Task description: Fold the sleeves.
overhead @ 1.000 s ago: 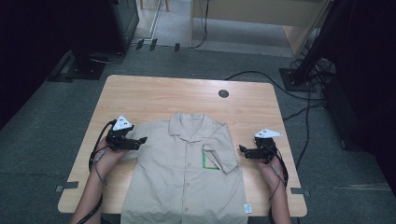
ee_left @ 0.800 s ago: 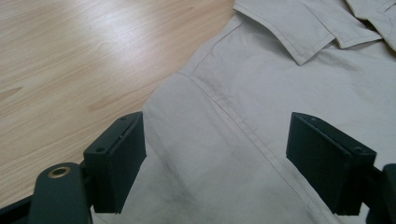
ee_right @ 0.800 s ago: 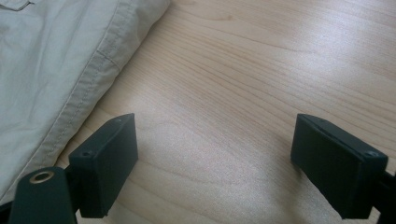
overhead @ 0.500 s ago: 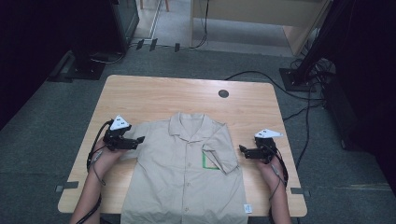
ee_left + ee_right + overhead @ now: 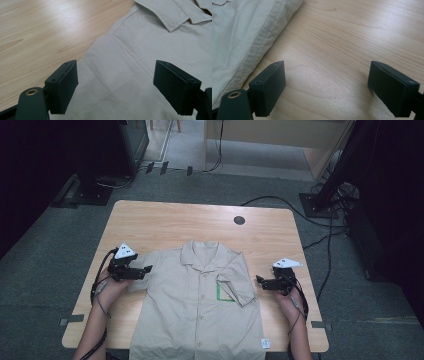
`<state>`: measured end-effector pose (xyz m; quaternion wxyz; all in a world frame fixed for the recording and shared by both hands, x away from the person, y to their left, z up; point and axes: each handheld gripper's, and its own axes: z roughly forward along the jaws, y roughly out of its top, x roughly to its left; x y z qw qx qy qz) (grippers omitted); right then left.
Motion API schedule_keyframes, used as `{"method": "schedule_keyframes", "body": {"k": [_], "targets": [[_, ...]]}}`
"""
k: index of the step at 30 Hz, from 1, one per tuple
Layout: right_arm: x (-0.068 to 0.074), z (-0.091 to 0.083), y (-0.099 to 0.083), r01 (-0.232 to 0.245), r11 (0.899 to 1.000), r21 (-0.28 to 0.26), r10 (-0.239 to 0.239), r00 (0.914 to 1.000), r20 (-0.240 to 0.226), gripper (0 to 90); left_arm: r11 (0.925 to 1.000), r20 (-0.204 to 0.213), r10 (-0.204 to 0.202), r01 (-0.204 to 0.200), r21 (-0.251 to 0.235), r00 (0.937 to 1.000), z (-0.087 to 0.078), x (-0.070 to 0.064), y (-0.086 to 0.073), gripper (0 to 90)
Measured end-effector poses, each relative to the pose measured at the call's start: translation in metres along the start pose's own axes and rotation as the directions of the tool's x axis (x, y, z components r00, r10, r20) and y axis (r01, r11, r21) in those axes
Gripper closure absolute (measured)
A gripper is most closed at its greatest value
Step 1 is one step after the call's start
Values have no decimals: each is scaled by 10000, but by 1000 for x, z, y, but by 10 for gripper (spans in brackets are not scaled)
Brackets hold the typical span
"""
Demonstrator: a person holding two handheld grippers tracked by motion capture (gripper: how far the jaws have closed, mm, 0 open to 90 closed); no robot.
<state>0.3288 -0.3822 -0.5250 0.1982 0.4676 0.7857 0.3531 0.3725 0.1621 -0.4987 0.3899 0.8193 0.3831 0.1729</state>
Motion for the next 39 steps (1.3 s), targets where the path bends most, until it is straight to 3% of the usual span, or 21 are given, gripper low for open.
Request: {"method": "schedule_keyframes", "body": {"k": [22, 39], "targets": [[0, 0, 0, -6, 10000, -1, 6, 10000, 18, 145, 9995, -314, -307, 308, 27, 9990, -3, 13, -8, 201], [0, 0, 0, -13, 10000, 3, 13, 10000, 20, 145, 10000, -665, -7, 5, -21, 9978, -4, 18, -12, 214]]}}
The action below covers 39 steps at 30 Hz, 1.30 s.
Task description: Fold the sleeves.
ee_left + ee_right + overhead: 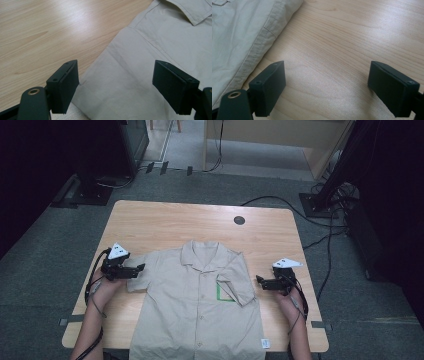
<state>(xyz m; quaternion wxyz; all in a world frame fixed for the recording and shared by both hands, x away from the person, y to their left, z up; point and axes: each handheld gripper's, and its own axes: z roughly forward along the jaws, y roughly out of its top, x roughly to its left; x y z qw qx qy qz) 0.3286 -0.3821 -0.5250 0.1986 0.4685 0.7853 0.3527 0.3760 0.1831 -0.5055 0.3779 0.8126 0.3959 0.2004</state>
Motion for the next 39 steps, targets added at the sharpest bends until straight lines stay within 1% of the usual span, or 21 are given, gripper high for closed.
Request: {"method": "schedule_keyframes", "body": {"k": [5, 9, 13, 21, 31, 34, 35, 39], "targets": [[0, 0, 0, -1, 10000, 0, 1, 10000, -1, 145, 9998, -48, -10, 11, 173, 10000, 2, 3, -3, 214], [0, 0, 0, 7, 10000, -4, -7, 10000, -2, 145, 9998, -90, -147, 148, 160, 9999, 1, 5, -4, 214], [0, 0, 0, 4, 10000, -4, -4, 10000, 2, 145, 9997, -221, -84, 89, 206, 9997, 1, 8, -4, 214], [0, 0, 0, -5, 10000, 0, 5, 10000, 5, 145, 9995, -224, -197, 203, 262, 9996, 1, 11, -6, 214], [0, 0, 0, -11, 10000, 0, 11, 10000, 12, 145, 9990, -337, -314, 325, 319, 9989, 2, 15, -9, 215], [0, 0, 0, -8, 10000, 2, 8, 10000, 11, 145, 9987, -484, -322, 341, 383, 9983, 2, 16, -10, 225], [0, 0, 0, -8, 10000, 0, 8, 10000, 10, 145, 9984, -523, -380, 401, 395, 9979, 2, 17, -10, 232], [0, 0, 0, -11, 10000, 0, 11, 10000, 12, 145, 9979, -571, -355, 385, 520, 9977, 3, 18, -11, 244]]}}
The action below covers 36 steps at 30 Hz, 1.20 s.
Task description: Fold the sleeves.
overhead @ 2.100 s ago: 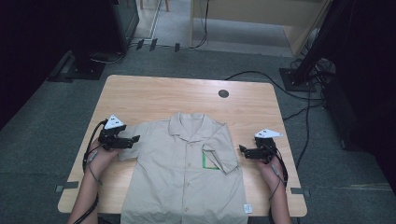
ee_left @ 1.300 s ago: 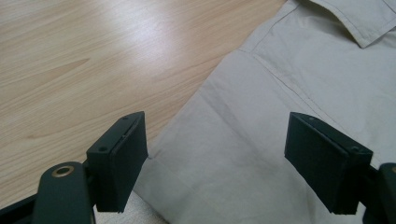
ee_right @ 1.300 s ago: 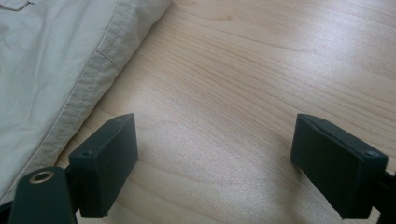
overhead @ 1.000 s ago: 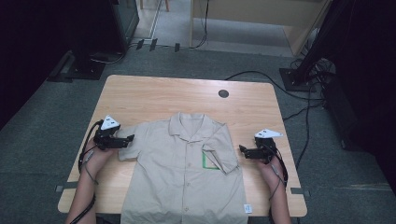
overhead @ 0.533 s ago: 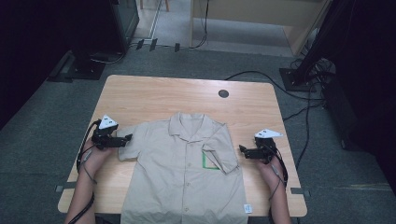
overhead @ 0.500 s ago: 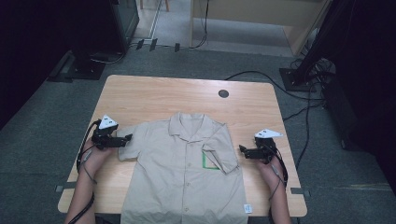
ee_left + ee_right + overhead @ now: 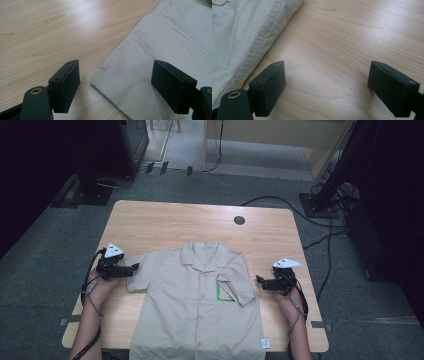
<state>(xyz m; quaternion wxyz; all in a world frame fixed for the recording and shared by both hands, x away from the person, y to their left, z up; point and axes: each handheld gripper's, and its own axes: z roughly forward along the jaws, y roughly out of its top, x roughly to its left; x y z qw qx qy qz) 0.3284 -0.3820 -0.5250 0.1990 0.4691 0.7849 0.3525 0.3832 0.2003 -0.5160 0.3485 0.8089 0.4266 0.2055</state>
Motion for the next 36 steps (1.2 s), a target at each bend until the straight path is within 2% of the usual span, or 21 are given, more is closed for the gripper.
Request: {"method": "schedule_keyframes", "body": {"k": [7, 11, 14, 17, 22, 26, 28, 31, 36], "targets": [[0, 0, 0, 2, 10000, 0, -2, 10000, -3, 145, 9996, 110, -270, 270, -2, 9996, 0, 2, 0, 311], [0, 0, 0, 2, 10000, 0, -2, 10000, -1, 145, 9994, 191, -326, 328, -115, 9993, -1, 2, -1, 413], [0, 0, 0, 2, 10000, -4, -2, 10000, -1, 145, 9991, 64, -428, 429, -17, 9991, -2, 2, 0, 448], [0, 0, 0, 2, 10000, -1, -2, 10000, 0, 145, 9991, 61, -418, 418, 110, 9991, -4, 0, 1, 532], [0, 0, 0, 2, 10000, 0, -2, 10000, -1, 145, 9995, 304, -311, 310, 57, 9991, -3, -4, 2, 696], [0, 0, 0, 7, 10000, -4, -7, 10000, 1, 145, 9984, 289, -565, 563, 104, 9980, -3, -5, 3, 797], [0, 0, 0, 2, 10000, -1, -2, 10000, 0, 145, 9985, 308, -539, 535, 122, 9981, -2, -8, 4, 846], [0, 0, 0, 1, 10000, -3, -1, 10000, -2, 145, 9993, 281, -354, 351, 120, 9990, -2, -10, 5, 864], [0, 0, 0, 1, 10000, -1, -1, 10000, -1, 145, 9968, 487, -651, 672, -430, 9967, -9, -9, 7, 865]]}}
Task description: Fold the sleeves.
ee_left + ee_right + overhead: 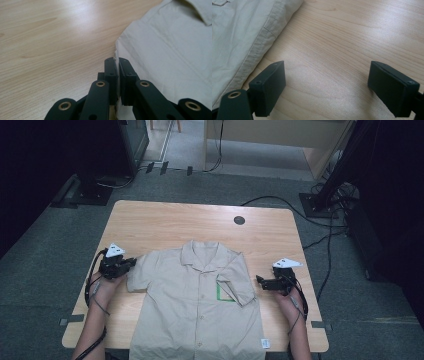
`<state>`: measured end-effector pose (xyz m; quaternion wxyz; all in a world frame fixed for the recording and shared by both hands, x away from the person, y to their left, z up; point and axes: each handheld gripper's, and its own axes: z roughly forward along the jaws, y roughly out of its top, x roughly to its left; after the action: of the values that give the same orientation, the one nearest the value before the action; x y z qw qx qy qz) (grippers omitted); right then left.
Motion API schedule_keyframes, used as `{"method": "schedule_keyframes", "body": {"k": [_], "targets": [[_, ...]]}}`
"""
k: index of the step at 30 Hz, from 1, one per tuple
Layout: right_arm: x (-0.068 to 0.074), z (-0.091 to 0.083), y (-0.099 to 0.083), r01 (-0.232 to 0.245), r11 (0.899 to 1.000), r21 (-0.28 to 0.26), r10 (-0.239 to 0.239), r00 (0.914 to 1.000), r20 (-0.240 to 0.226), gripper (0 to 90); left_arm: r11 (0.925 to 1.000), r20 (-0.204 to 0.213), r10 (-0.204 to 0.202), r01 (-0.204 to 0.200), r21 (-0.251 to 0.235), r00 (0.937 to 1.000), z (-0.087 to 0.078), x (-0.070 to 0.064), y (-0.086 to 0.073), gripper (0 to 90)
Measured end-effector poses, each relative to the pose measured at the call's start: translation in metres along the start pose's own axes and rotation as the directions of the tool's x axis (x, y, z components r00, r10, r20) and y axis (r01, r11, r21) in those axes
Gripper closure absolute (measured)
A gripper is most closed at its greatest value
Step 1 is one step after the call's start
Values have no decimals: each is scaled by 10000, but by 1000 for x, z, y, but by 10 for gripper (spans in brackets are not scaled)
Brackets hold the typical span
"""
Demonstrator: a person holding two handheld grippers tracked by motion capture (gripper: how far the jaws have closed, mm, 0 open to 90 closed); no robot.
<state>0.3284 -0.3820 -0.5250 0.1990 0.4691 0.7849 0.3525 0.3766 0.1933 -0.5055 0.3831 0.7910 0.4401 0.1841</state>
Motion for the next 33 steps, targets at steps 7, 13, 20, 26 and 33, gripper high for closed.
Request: {"method": "schedule_keyframes", "body": {"k": [7, 13, 20, 26, 33], "targets": [[0, 0, 0, -2, 10000, -1, 2, 10000, 0, 145, 9995, 112, 37, -34, -310, 9999, -8, -2, 4, 865], [0, 0, 0, 1, 10000, 1, -1, 10000, -1, 145, 9992, 302, 115, -103, -398, 9995, -11, -8, 9, 864], [0, 0, 0, -4, 10000, -2, 4, 10000, -1, 145, 9987, 533, 322, -300, -422, 9981, -12, -15, 13, 865], [0, 0, 0, 0, 10000, -1, 0, 10000, -1, 145, 9980, 781, 386, -345, -535, 9962, -11, -21, 16, 865], [0, 0, 0, -2, 10000, 2, 2, 10000, -1, 145, 9963, 902, 499, -433, -743, 9947, -12, -26, 18, 864]]}}
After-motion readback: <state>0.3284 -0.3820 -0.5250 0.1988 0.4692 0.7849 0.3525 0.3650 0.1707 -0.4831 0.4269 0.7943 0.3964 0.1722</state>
